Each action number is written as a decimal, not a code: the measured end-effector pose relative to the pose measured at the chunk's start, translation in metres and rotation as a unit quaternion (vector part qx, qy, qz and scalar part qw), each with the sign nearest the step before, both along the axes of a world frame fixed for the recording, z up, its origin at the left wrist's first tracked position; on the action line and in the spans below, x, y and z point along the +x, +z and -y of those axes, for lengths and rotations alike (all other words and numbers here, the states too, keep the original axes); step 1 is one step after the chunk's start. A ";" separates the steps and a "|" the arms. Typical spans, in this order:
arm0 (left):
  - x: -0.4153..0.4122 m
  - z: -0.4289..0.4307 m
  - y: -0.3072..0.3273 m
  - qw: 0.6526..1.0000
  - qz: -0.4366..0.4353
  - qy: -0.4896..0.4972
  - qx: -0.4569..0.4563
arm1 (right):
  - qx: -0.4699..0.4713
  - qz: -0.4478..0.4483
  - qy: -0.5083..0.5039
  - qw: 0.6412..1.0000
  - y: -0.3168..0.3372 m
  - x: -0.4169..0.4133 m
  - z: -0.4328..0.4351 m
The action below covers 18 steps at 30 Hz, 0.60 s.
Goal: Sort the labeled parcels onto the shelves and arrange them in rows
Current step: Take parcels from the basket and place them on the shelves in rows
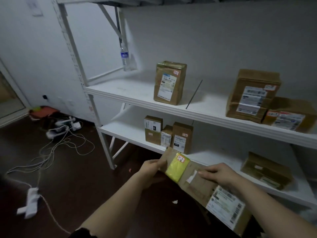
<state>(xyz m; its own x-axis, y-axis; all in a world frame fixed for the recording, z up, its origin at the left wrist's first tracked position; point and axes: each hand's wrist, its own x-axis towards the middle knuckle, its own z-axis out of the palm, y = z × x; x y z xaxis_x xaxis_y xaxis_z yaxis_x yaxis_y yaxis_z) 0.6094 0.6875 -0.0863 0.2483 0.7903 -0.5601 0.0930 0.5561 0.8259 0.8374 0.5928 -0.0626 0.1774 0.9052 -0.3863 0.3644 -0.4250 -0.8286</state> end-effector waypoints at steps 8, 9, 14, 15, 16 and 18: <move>-0.033 0.028 0.013 0.994 0.078 0.073 0.004 | -0.010 0.033 0.088 0.996 0.024 -0.023 0.007; -0.035 0.030 0.014 0.994 0.076 0.074 0.006 | -0.011 0.041 0.093 0.995 0.025 -0.024 0.008; -0.041 0.038 0.020 0.994 0.084 0.075 0.017 | -0.014 0.061 0.103 0.993 0.026 -0.026 0.010; -0.041 0.039 0.021 0.993 0.085 0.074 0.019 | -0.013 0.063 0.104 0.992 0.027 -0.026 0.010; -0.041 0.040 0.021 0.993 0.086 0.074 0.022 | -0.014 0.068 0.107 0.992 0.027 -0.025 0.011; -0.040 0.041 0.021 0.993 0.088 0.076 0.028 | -0.017 0.071 0.108 0.991 0.030 -0.025 0.014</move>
<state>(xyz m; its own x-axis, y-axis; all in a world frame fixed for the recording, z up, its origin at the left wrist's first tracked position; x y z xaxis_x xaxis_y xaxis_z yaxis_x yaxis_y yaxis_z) 0.5691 0.6469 -0.0650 0.2141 0.8547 -0.4730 -0.1378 0.5058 0.8516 0.8126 0.5788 -0.0323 0.0352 0.9151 -0.4018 0.5620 -0.3506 -0.7492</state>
